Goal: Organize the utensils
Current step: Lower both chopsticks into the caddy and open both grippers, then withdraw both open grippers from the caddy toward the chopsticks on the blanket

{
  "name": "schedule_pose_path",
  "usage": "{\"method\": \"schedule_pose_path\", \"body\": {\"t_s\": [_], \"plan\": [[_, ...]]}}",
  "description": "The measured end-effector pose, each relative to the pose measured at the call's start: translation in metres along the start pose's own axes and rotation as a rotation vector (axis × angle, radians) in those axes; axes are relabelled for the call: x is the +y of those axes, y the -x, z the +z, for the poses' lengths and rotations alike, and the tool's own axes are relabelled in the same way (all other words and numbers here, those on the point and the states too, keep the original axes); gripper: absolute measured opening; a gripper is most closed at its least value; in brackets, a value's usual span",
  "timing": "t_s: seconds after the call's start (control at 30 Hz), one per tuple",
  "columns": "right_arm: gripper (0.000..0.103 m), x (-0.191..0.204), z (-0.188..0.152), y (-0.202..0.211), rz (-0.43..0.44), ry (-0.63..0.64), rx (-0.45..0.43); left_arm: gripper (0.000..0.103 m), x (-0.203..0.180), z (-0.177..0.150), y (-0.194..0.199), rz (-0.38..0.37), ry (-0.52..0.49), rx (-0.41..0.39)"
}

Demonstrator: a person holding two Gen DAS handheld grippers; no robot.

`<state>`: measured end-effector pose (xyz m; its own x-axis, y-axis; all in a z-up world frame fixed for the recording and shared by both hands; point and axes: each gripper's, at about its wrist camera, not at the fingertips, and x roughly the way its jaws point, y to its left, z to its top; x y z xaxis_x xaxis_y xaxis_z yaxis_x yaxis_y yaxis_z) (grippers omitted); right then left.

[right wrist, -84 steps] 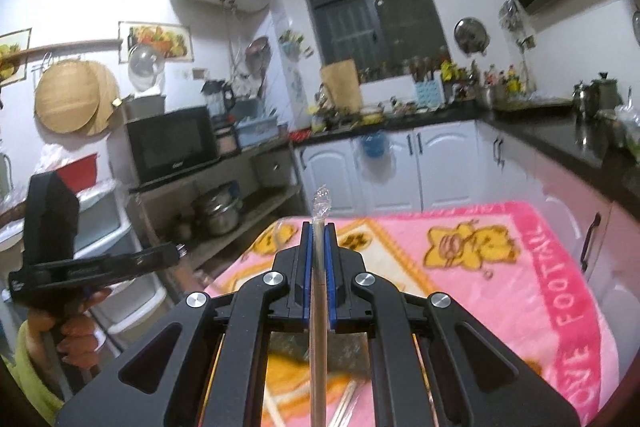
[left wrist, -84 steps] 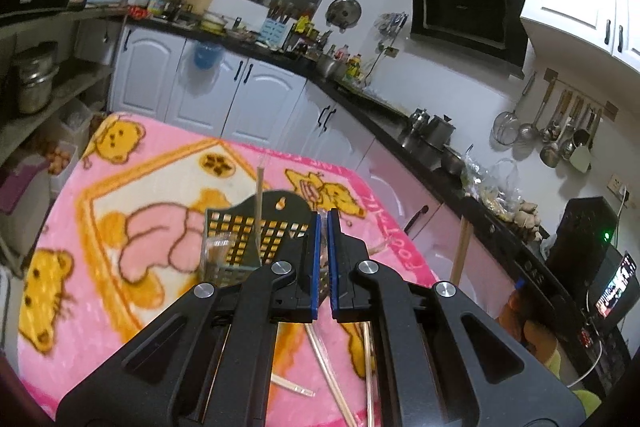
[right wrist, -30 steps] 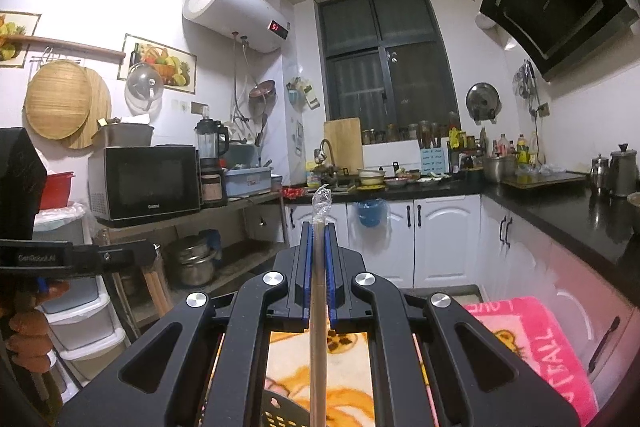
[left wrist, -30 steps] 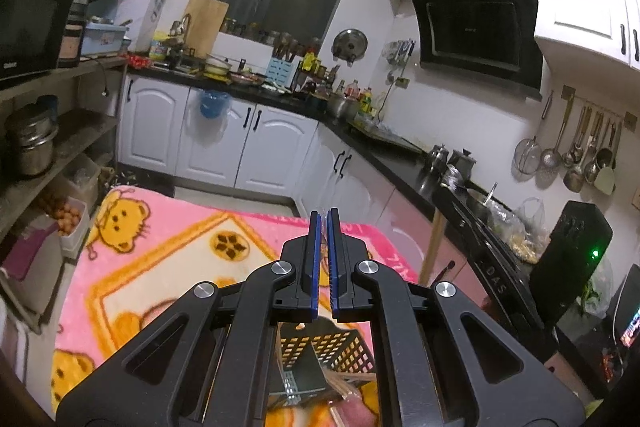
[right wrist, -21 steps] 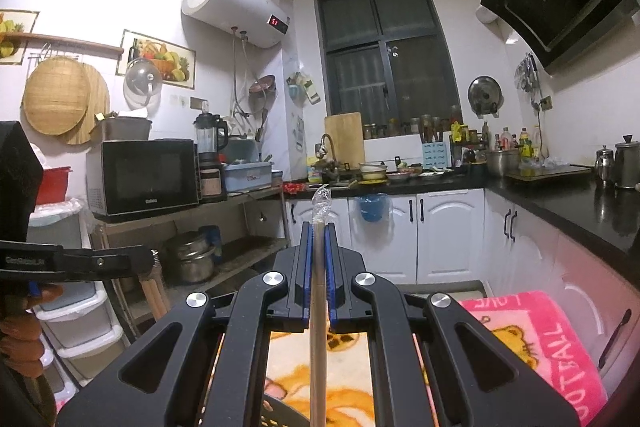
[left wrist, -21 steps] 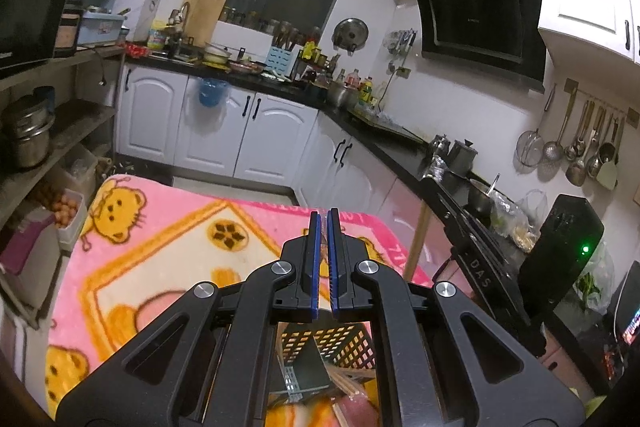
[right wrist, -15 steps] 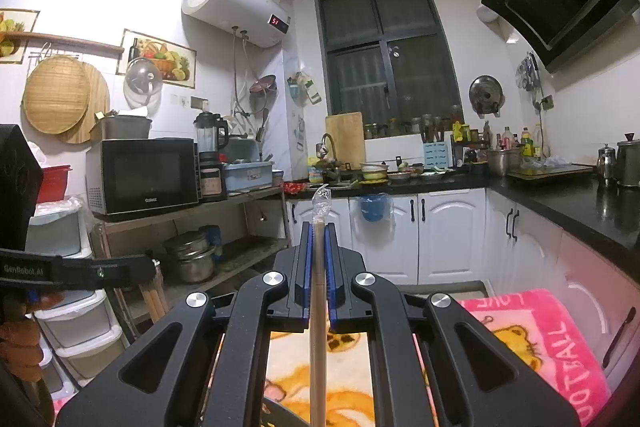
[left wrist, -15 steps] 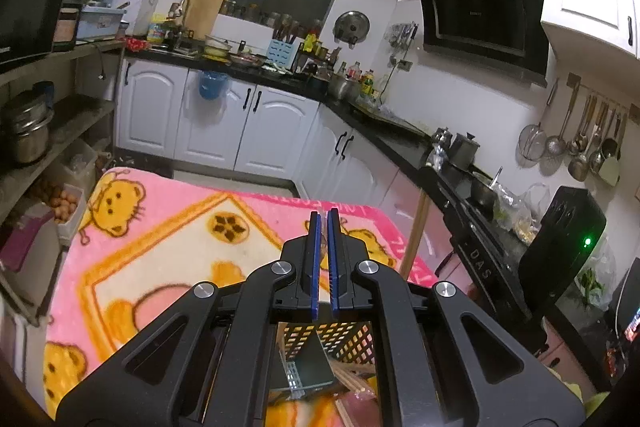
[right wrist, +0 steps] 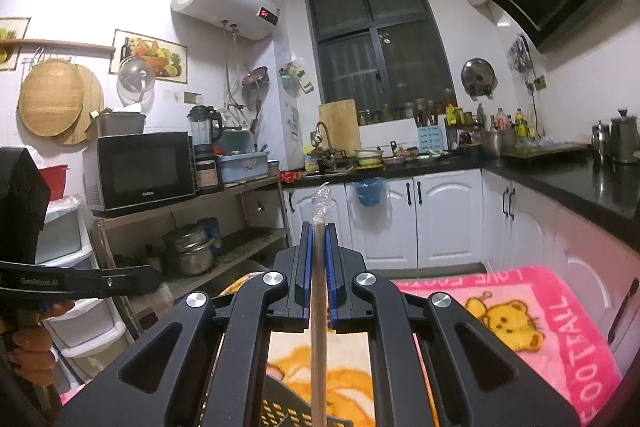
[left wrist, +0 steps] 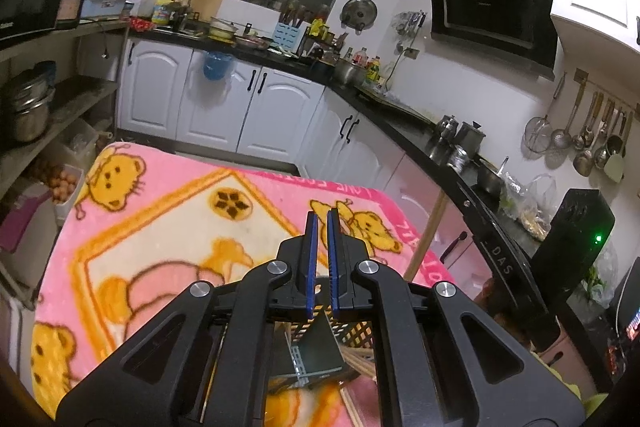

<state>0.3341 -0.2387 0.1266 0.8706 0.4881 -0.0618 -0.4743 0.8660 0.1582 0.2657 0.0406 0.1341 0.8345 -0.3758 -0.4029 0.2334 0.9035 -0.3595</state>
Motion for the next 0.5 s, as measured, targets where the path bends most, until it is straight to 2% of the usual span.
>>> {"method": "schedule_pose_path", "body": {"t_s": [0.17, 0.43, 0.5], "plan": [[0.017, -0.007, -0.007, 0.012, -0.018, -0.023, 0.008, 0.002, 0.004, -0.006, 0.0, 0.002, 0.009, 0.006], [0.026, -0.014, -0.016, 0.03, -0.058, -0.021, 0.044, 0.026, 0.005, -0.017, 0.006, 0.041, 0.001, 0.001], [0.027, -0.014, -0.019, 0.033, -0.082, -0.014, 0.073, 0.036, 0.005, -0.019, 0.009, 0.049, -0.003, -0.001]]}}
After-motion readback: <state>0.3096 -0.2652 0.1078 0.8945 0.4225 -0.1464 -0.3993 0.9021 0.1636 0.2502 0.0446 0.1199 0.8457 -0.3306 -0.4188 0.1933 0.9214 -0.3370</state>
